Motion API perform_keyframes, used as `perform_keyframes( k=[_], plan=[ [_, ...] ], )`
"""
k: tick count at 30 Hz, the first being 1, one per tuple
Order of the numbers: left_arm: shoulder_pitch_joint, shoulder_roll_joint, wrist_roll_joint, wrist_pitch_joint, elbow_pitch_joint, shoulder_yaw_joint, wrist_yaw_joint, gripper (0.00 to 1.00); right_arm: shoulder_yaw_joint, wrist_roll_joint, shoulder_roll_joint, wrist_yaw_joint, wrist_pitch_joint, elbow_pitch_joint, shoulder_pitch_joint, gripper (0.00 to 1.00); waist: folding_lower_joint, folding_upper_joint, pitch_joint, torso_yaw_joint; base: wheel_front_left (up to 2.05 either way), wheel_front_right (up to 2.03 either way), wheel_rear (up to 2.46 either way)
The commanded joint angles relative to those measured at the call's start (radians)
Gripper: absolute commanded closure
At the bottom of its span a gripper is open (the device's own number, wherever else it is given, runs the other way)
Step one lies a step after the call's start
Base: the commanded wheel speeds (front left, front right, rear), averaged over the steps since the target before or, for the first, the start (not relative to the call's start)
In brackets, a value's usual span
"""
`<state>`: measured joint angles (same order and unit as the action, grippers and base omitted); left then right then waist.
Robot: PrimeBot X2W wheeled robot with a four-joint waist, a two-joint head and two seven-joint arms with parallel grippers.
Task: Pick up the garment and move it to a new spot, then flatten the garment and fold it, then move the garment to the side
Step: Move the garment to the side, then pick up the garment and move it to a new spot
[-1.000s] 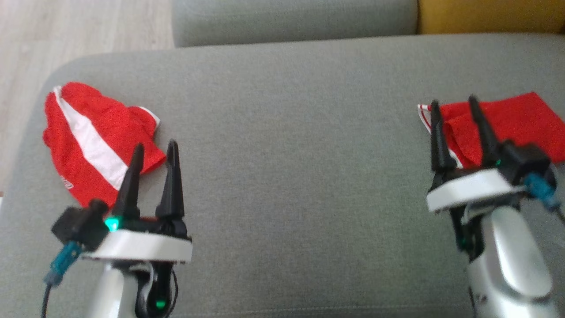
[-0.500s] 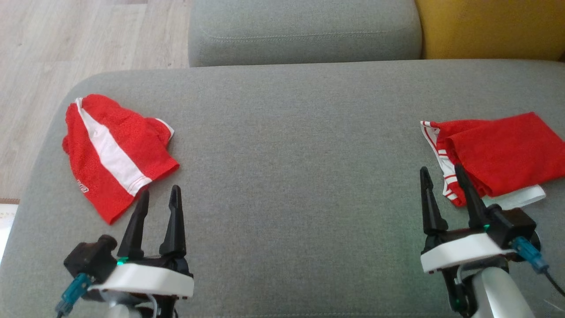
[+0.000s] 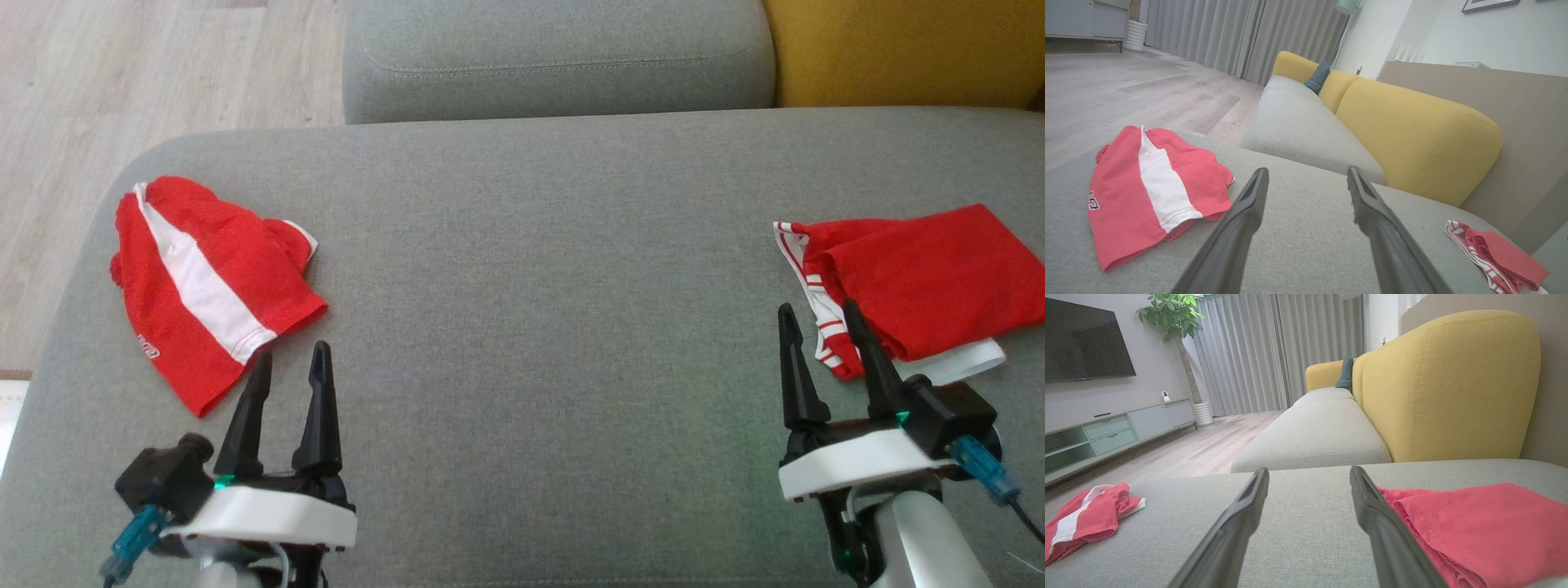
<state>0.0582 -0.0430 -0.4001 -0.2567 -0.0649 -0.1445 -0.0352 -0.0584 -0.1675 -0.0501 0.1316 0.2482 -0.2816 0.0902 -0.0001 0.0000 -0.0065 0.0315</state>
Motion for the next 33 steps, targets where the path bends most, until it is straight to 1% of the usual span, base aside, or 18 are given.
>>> perform_keyframes(
  k=[1, 10, 14, 19, 23, 29, 33],
  plan=[
    [-0.04, -0.007, 0.002, -0.005, 0.037, 0.039, 0.002, 0.0, -0.022, -0.006, 0.0, -0.001, 0.013, 0.036, 0.026, 0.0, 0.0001, 0.0, 0.0, 0.0, 0.0, 0.0, 0.0],
    [-0.043, -0.007, 0.001, -0.005, 0.033, 0.035, 0.0, 0.0, -0.021, -0.01, 0.0, -0.001, 0.013, 0.033, 0.026, 0.0, 0.0001, 0.0, 0.0, 0.003, 0.0, 0.0, 0.0],
    [-0.047, -0.007, 0.0, -0.005, 0.031, 0.032, -0.002, 0.0, -0.032, -0.012, 0.0, -0.001, 0.013, 0.034, 0.025, 0.0, 0.0001, 0.0, 0.001, 0.026, 0.0, 0.0, 0.0],
    [-0.06, -0.007, -0.005, -0.005, 0.034, 0.028, 0.006, 0.0, -0.057, -0.019, 0.0, -0.001, 0.013, 0.036, 0.02, 0.0, 0.0001, 0.0, 0.004, 0.105, 0.0, 0.0, 0.0],
    [-0.053, -0.007, -0.002, -0.005, 0.041, 0.052, 0.011, 0.0, -0.102, -0.025, 0.0, -0.001, 0.013, 0.03, 0.028, 0.0, 0.0001, 0.0, 0.004, 0.166, 0.0, 0.0, 0.0],
    [-0.046, -0.007, 0.011, -0.005, 0.037, 0.091, 0.003, 0.0, -0.147, -0.042, 0.0, -0.001, 0.014, 0.023, 0.045, 0.0, 0.0001, 0.0, 0.007, 0.257, 0.0, 0.0, 0.0],
    [-0.046, -0.007, 0.014, -0.005, 0.037, 0.107, 0.0, 0.0, -0.173, -0.045, 0.0, -0.001, 0.014, 0.013, 0.051, 0.0, 0.0001, 0.0, 0.008, 0.306, 0.0, 0.0, 0.0]
  ],
)
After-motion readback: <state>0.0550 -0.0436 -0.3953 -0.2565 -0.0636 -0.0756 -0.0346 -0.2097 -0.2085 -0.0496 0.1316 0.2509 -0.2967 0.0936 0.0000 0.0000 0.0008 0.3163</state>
